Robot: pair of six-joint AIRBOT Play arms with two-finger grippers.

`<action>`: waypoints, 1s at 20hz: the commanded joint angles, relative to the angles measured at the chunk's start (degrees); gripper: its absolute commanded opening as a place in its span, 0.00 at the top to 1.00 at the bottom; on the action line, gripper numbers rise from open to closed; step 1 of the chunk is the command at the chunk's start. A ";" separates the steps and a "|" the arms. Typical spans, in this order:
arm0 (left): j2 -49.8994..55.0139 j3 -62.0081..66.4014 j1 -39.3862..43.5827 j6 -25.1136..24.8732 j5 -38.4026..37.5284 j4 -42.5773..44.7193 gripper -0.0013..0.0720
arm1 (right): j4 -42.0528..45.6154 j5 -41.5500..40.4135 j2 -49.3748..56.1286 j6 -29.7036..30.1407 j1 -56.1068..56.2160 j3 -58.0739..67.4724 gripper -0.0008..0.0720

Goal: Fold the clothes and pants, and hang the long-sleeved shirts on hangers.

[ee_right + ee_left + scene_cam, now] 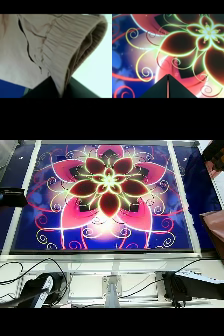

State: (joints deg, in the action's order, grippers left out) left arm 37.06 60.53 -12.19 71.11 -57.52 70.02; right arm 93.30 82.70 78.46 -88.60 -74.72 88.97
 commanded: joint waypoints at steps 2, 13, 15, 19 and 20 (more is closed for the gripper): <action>-0.02 -0.02 -0.04 0.00 0.02 -0.17 0.97 | -3.02 -1.55 -0.04 -1.36 -2.54 0.04 0.09; -0.02 -0.02 -0.04 0.00 0.02 -0.15 0.97 | -42.60 -7.91 -0.07 14.84 15.85 1.16 0.96; -0.02 -0.02 -0.04 0.00 0.02 -0.15 0.97 | -37.59 -9.05 -0.07 15.89 28.02 3.45 0.96; -0.02 -0.02 -0.04 0.00 0.02 -0.15 0.97 | -26.43 -5.29 -0.07 15.85 50.27 4.72 0.96; -0.02 -0.02 -0.04 0.00 0.02 -0.15 0.97 | -22.38 -3.43 -0.07 15.76 54.75 4.72 0.96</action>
State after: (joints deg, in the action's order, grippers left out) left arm 37.06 60.53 -12.19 71.13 -57.49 69.84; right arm 62.85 76.09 78.39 -73.76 -33.91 92.97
